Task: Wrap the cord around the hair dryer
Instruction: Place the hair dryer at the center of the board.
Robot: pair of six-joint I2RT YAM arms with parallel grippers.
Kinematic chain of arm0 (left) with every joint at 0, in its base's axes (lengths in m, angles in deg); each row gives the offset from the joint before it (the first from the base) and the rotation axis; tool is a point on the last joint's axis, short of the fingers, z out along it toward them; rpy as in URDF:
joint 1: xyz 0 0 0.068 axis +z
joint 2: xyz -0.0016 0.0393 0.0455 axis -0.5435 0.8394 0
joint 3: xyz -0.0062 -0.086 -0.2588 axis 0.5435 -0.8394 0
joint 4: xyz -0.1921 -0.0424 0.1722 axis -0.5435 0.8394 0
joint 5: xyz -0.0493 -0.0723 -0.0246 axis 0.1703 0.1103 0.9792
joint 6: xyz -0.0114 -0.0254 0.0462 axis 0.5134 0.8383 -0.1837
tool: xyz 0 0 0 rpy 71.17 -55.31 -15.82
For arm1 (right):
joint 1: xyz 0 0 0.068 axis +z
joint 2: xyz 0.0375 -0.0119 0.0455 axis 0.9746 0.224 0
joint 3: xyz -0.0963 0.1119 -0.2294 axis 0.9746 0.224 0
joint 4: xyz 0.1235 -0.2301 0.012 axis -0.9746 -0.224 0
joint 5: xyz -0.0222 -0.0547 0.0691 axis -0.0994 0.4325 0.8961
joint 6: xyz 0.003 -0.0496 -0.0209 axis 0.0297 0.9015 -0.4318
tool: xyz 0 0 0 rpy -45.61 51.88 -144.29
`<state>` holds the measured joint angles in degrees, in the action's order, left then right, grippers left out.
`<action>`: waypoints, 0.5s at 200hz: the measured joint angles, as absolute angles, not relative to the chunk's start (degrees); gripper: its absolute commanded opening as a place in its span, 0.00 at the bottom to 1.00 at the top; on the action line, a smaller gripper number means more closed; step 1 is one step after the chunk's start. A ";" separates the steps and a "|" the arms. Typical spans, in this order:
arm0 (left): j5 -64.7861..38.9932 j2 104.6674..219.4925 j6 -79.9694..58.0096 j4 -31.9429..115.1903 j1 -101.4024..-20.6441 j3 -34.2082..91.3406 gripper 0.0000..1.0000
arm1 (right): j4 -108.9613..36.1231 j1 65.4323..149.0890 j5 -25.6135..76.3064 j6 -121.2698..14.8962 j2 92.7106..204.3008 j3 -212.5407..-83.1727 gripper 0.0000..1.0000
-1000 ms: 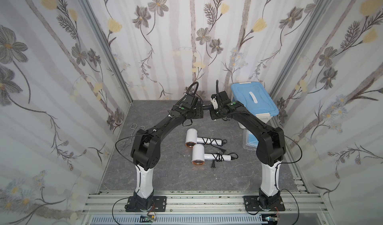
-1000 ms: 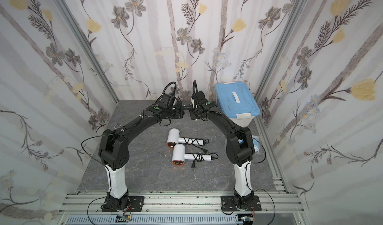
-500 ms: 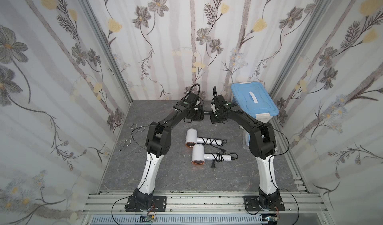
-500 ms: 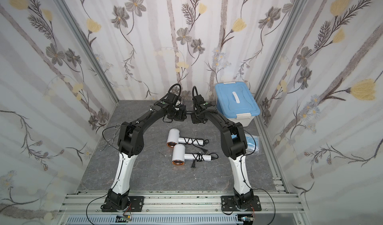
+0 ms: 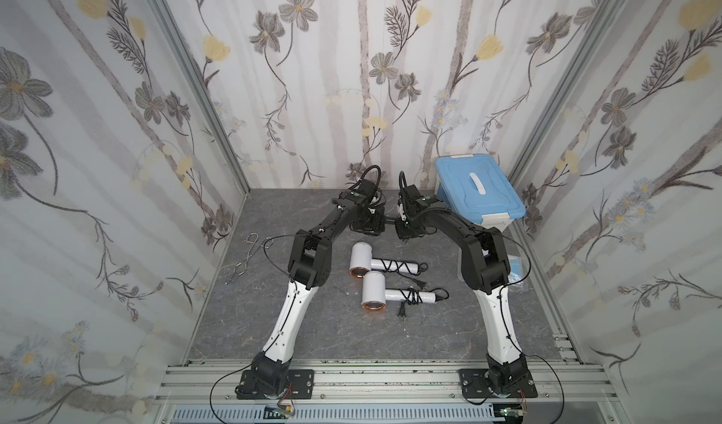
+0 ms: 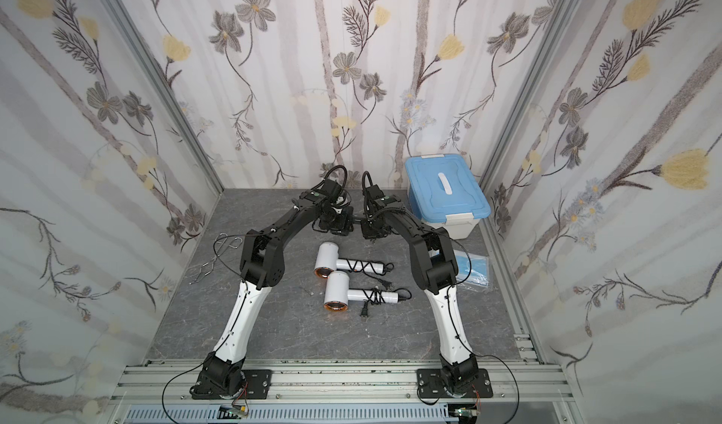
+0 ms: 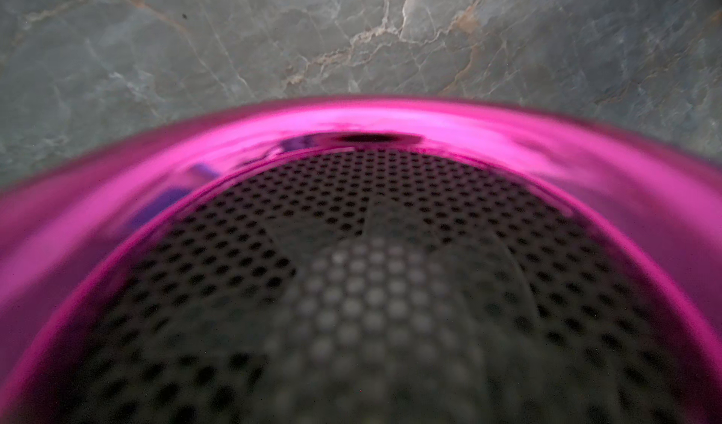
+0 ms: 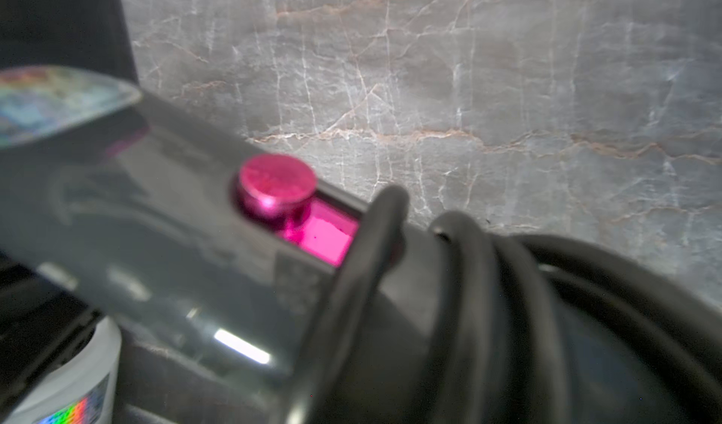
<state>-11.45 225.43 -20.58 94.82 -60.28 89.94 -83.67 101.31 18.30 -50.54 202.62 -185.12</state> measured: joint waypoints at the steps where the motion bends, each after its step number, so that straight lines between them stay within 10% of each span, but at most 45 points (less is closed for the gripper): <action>1: -11.45 225.47 -20.60 94.84 -60.28 89.96 0.02 | -83.67 101.29 18.32 -50.54 202.66 -185.12 0.06; 43: -12.35 226.28 -20.93 96.33 -60.28 90.31 0.20 | -83.70 101.16 20.24 -50.54 204.11 -185.25 0.15; 100: -15.34 226.39 -24.28 96.70 -60.37 90.68 0.77 | -83.54 101.22 22.91 -50.26 204.67 -185.73 0.27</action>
